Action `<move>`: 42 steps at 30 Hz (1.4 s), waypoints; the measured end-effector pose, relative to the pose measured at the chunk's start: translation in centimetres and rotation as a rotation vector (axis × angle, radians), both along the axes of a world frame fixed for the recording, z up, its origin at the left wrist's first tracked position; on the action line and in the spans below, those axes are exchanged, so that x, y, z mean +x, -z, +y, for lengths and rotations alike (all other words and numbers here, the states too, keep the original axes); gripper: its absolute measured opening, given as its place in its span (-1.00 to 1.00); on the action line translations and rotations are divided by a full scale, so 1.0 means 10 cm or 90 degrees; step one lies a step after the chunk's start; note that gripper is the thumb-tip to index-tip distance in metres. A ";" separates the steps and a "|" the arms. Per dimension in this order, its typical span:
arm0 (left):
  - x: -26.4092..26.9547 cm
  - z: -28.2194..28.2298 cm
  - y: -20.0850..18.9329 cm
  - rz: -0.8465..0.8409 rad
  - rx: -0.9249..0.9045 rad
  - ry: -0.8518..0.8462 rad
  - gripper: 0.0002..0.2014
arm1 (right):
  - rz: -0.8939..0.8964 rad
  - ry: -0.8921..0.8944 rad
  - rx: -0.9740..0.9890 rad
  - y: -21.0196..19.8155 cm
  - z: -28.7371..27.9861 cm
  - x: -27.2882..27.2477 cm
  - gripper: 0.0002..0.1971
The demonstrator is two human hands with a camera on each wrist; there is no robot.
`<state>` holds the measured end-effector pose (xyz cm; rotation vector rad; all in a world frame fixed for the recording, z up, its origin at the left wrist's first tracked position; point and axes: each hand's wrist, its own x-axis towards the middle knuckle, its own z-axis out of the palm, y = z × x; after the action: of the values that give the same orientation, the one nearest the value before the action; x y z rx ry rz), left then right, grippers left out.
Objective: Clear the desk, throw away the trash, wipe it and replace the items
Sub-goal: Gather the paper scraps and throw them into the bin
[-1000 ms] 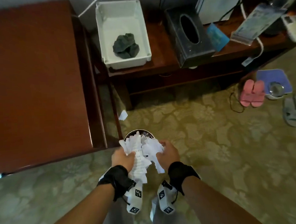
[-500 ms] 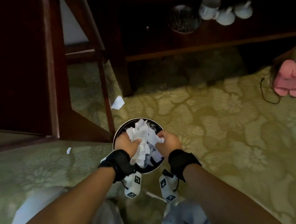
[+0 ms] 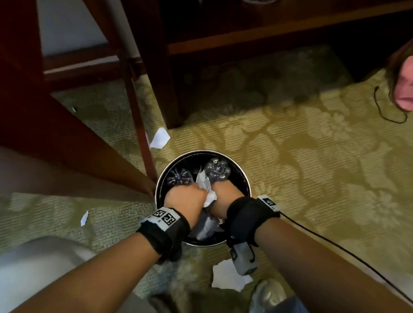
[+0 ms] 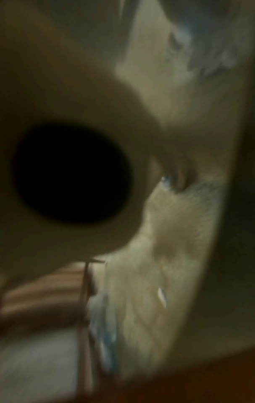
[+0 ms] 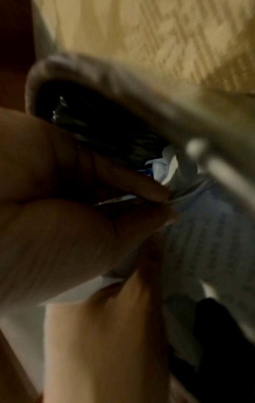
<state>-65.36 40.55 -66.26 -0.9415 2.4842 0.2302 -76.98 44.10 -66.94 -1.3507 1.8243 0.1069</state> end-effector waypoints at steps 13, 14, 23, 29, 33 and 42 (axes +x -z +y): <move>0.05 -0.29 0.02 0.193 0.372 -0.287 -0.61 | -0.033 0.111 0.002 -0.16 0.04 0.05 -0.73; 0.04 -0.31 0.03 0.179 0.372 -0.291 -0.62 | -0.029 0.116 0.009 -0.14 0.05 0.05 -0.75; -0.15 -0.16 0.12 0.052 0.260 -0.169 -0.69 | -0.006 0.066 0.046 -0.11 -0.02 0.11 -0.74; -0.14 -0.33 -0.20 0.014 0.232 -0.086 -0.66 | -0.007 0.094 0.043 -0.22 0.03 -0.05 -0.77; -0.21 -0.46 -0.55 0.041 0.113 -0.061 -0.43 | -0.098 0.235 -0.032 -0.48 0.16 -0.28 -0.77; -0.72 -0.29 -0.75 0.308 0.167 0.024 -0.79 | -0.110 0.606 -0.160 -0.66 0.88 -0.67 -0.93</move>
<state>-72.51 37.68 -58.75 -0.7972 2.8008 0.8358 -83.70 52.91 -60.32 -0.4969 2.1799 -0.7314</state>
